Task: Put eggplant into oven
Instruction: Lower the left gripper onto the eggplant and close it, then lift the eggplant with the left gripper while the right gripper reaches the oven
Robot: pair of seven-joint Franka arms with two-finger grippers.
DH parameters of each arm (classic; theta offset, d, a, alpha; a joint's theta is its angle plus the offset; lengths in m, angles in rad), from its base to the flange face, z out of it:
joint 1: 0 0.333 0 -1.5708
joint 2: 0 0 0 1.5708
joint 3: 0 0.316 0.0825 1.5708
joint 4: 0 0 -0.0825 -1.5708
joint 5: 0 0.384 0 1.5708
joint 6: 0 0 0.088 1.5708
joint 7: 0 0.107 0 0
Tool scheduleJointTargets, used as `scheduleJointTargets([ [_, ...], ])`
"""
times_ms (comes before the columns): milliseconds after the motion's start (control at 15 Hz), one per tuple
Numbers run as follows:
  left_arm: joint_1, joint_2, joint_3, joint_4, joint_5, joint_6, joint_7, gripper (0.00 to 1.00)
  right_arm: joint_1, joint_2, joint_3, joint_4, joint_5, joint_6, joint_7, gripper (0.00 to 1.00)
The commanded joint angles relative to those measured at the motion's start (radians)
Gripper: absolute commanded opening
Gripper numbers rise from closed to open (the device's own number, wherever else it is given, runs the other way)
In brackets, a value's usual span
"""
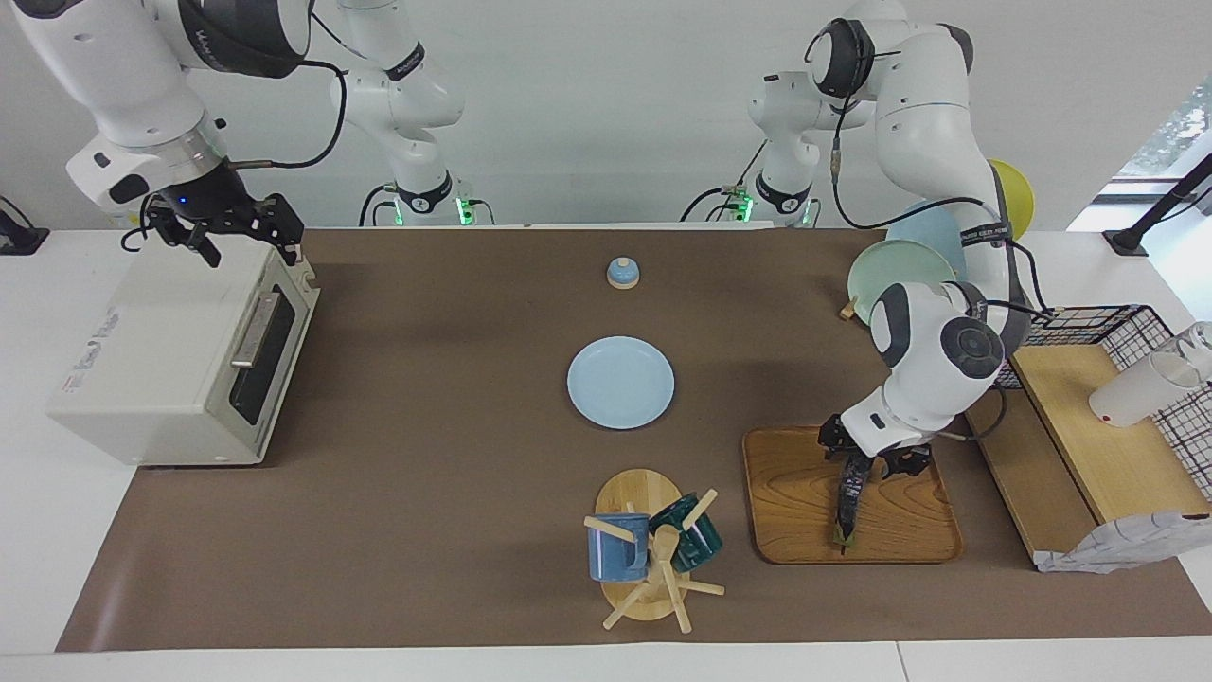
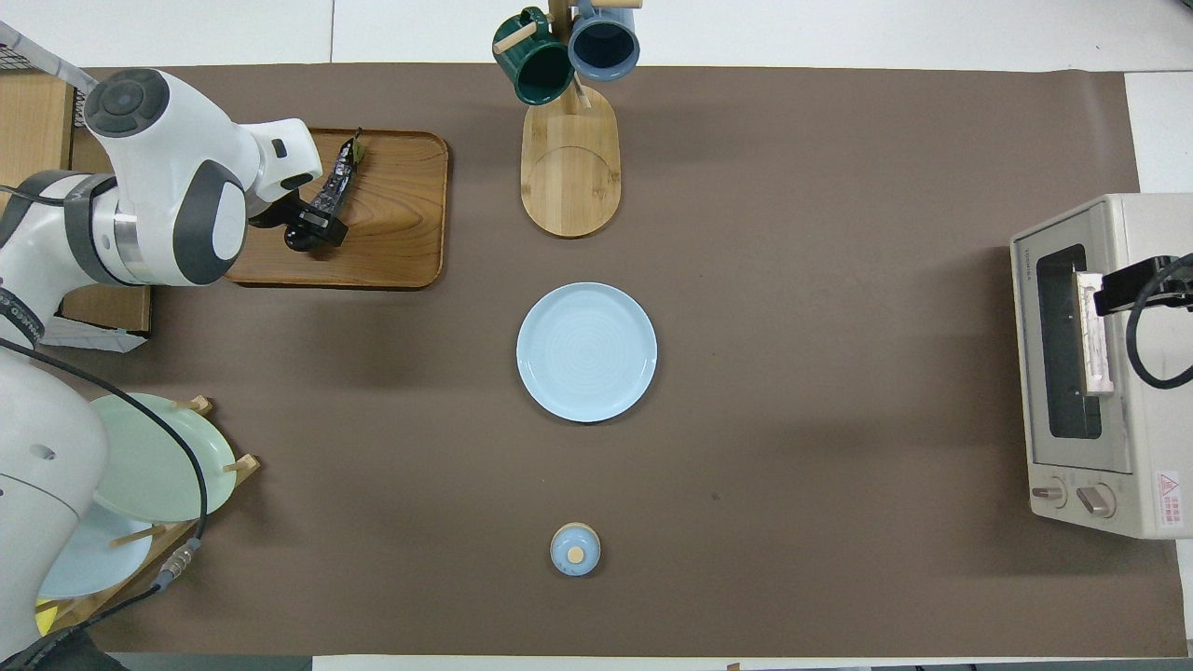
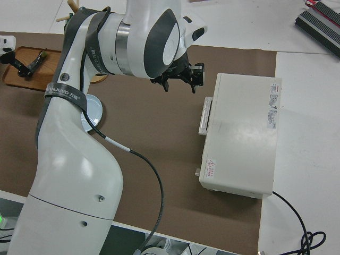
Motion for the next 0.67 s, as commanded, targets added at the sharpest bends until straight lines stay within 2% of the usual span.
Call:
scheduleJointTargets([
  [0, -0.002, -0.005, 0.007, 0.003, 0.016, 0.005, 0.009, 0.00, -0.011, -0.069, 0.003, -0.150, 0.005, 0.120, -0.010, 0.00],
  [201, -0.015, -0.029, 0.007, 0.028, 0.002, -0.063, -0.009, 0.00, -0.011, -0.054, 0.003, -0.194, -0.008, 0.161, -0.008, 0.00],
  [401, -0.020, -0.150, 0.006, 0.014, -0.082, -0.202, -0.040, 0.00, -0.016, 0.003, 0.001, -0.201, -0.079, 0.178, 0.037, 0.00],
  [602, -0.034, -0.304, 0.004, -0.075, -0.123, -0.291, -0.173, 0.00, -0.013, 0.010, 0.003, -0.254, -0.142, 0.233, 0.094, 0.00],
])
